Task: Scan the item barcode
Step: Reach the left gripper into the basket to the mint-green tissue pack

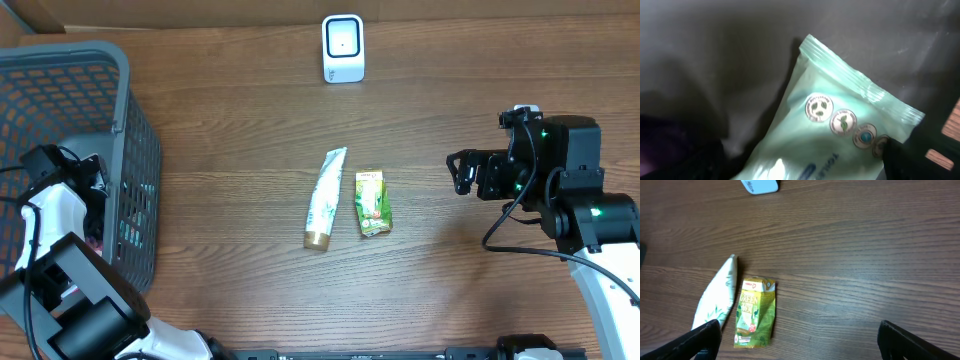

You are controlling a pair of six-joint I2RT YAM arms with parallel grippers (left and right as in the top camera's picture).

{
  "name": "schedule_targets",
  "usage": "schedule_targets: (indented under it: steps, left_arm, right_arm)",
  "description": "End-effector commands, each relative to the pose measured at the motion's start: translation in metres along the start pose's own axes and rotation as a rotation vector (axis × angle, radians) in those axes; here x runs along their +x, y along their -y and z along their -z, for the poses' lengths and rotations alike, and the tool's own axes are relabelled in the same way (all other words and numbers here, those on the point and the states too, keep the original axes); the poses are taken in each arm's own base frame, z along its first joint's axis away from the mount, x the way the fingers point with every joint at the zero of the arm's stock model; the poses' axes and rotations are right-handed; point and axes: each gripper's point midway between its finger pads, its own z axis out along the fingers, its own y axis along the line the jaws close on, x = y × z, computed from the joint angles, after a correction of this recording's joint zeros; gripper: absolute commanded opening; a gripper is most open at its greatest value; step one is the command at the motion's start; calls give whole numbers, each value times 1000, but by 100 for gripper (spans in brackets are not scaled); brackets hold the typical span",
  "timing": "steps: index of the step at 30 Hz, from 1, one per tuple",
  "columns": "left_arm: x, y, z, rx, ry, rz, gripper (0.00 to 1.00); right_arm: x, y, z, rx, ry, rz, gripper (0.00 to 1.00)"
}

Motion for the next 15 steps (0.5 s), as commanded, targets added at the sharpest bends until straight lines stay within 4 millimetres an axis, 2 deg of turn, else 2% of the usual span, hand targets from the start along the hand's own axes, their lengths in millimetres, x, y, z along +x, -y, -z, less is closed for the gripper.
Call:
schedule_targets:
  steps: [1,4,5,7,11,15]
  left_arm:
    - [18,5,-21,19,-81,-48,90]
    - [22,5,-28,23,-104,-46,73]
    - [23,5,-29,23,-105,-46,64]
    - [22,4,-30,22,-101,-46,39]
    - [18,4,-31,19,-86,-47,5]
    - [15,3,-29,14,-80,-47,4]
  right_arm:
    - [-12,-6,7,-13,34,21,100]
    - [-12,-6,7,-13,34,21,100]
    - [-12,-6,7,-13,34,21,100]
    - [-12,-6,7,-13,34,21,100]
    - [-12,-6,7,-13,34,21,100]
    - [-12,-6,7,-13,34,21,100]
